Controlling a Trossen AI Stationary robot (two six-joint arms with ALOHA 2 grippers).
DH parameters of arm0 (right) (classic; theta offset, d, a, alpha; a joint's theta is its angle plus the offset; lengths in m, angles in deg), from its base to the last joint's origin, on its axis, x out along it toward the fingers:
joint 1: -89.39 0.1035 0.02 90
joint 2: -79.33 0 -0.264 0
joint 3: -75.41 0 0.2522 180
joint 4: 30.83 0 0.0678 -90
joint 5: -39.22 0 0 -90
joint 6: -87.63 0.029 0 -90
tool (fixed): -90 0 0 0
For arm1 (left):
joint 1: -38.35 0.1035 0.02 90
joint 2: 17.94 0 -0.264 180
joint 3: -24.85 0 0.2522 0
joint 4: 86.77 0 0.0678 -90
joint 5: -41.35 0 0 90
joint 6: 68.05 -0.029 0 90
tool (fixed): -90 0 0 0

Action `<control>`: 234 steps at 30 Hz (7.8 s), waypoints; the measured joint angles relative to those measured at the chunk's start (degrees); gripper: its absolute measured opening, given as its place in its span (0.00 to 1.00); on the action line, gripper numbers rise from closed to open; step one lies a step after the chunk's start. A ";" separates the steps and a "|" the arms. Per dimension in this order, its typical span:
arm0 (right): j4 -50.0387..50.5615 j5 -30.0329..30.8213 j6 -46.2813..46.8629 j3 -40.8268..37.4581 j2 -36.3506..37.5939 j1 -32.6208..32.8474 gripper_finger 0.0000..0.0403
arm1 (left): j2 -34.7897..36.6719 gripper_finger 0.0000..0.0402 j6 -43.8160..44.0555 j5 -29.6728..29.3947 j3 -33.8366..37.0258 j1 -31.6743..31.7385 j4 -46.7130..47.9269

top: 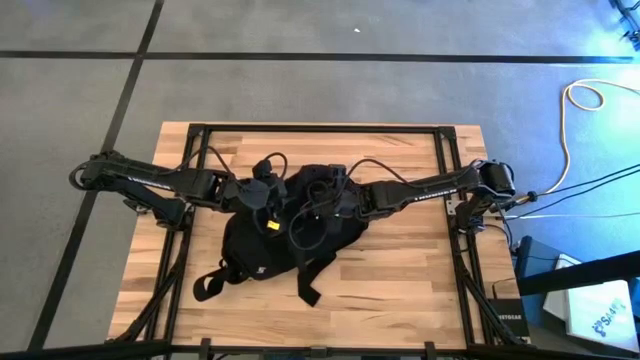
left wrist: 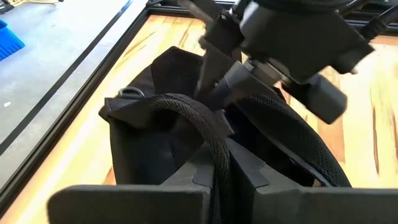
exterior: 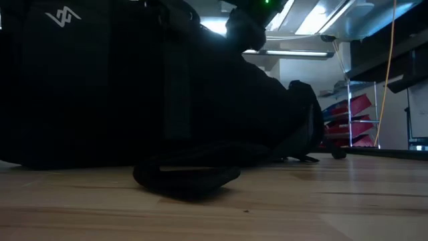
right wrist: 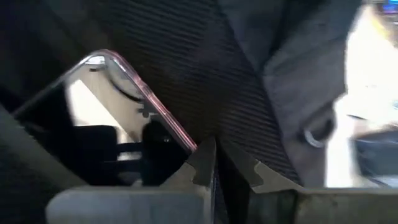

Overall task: Unpack backpack
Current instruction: Put the pink cellphone into the black backpack, then close the black backpack

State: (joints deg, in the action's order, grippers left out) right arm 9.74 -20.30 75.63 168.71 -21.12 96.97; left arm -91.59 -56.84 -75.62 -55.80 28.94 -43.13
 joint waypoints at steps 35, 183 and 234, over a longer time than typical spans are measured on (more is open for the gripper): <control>-1.15 3.02 10.67 -3.63 4.79 6.12 0.00 | 0.00 0.01 -0.04 -0.14 0.00 0.00 0.04; -58.38 -42.93 31.08 -52.94 24.09 -15.13 0.63 | 0.00 0.01 -0.02 -0.05 0.00 -0.04 1.18; -61.65 -46.83 31.11 -52.94 24.13 -13.54 0.00 | 0.00 0.01 1.75 -0.03 0.00 -0.07 0.20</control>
State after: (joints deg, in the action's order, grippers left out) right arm -51.91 -67.13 106.74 115.78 3.01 83.43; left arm -91.59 -55.10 -75.65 -55.80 28.87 -42.93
